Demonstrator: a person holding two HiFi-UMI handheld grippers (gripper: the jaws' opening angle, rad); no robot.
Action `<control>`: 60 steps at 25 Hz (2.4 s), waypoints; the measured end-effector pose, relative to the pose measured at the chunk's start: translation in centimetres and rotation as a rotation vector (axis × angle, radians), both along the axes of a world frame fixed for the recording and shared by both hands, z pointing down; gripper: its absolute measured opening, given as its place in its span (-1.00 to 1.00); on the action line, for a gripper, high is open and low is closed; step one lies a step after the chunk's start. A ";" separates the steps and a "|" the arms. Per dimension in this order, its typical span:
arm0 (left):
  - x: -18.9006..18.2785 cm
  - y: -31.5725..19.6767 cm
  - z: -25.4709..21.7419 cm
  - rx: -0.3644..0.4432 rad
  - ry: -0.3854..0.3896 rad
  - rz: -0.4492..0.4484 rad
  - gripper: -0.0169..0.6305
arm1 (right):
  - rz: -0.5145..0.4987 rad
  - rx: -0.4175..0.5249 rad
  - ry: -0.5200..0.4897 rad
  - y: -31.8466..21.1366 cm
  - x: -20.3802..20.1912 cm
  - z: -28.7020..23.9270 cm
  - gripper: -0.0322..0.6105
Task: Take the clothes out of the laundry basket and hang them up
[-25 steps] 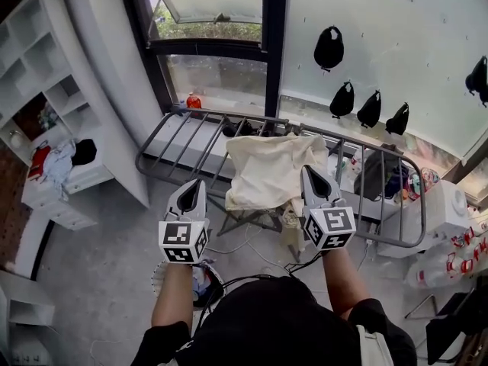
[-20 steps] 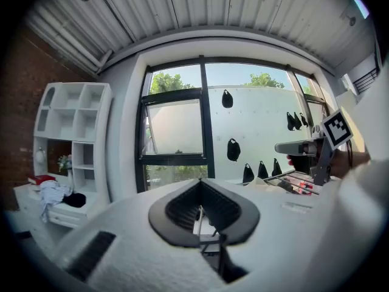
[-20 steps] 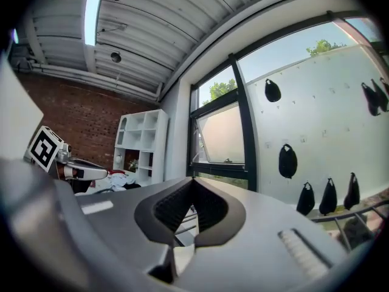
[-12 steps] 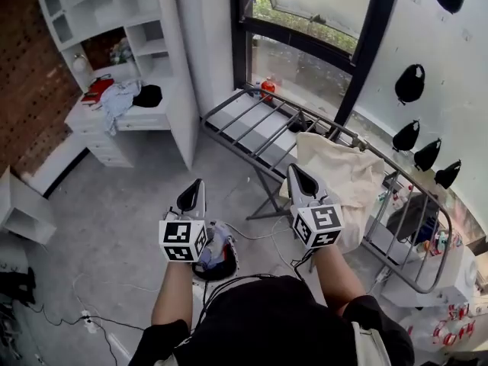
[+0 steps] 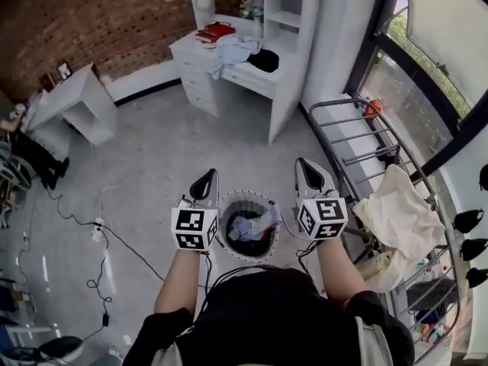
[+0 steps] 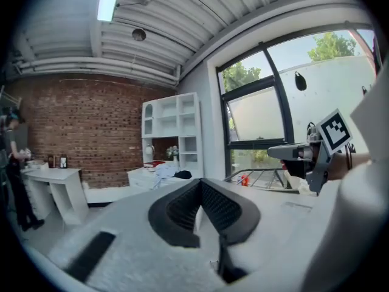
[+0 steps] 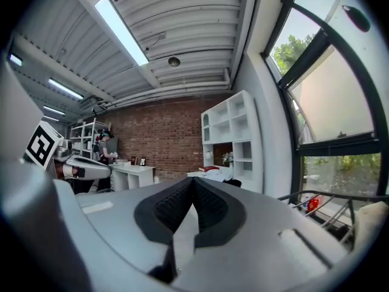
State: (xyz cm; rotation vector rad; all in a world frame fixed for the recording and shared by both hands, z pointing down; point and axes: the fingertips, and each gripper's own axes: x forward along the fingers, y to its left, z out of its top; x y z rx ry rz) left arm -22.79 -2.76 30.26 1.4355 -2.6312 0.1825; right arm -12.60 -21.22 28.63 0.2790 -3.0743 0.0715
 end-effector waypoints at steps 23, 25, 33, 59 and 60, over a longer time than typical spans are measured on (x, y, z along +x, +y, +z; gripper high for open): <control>2.7 10.1 10.2 -0.100 0.210 -0.304 -0.31 | -0.491 0.026 0.327 10.6 -5.1 11.8 -0.12; 3.0 10.0 11.2 -0.102 0.232 -0.311 -0.30 | -0.499 0.026 0.352 10.2 -4.5 13.1 -0.11; 4.2 10.4 15.2 -0.134 0.306 -0.326 -0.25 | -0.543 0.057 0.474 9.7 -3.0 18.8 -0.11; 11.8 9.0 37.9 -0.267 0.588 -0.220 -0.23 | -0.447 0.026 0.963 6.3 3.0 47.5 -0.11; 11.9 9.0 38.7 -0.269 0.593 -0.216 -0.23 | -0.430 0.019 0.968 5.9 2.8 48.5 -0.11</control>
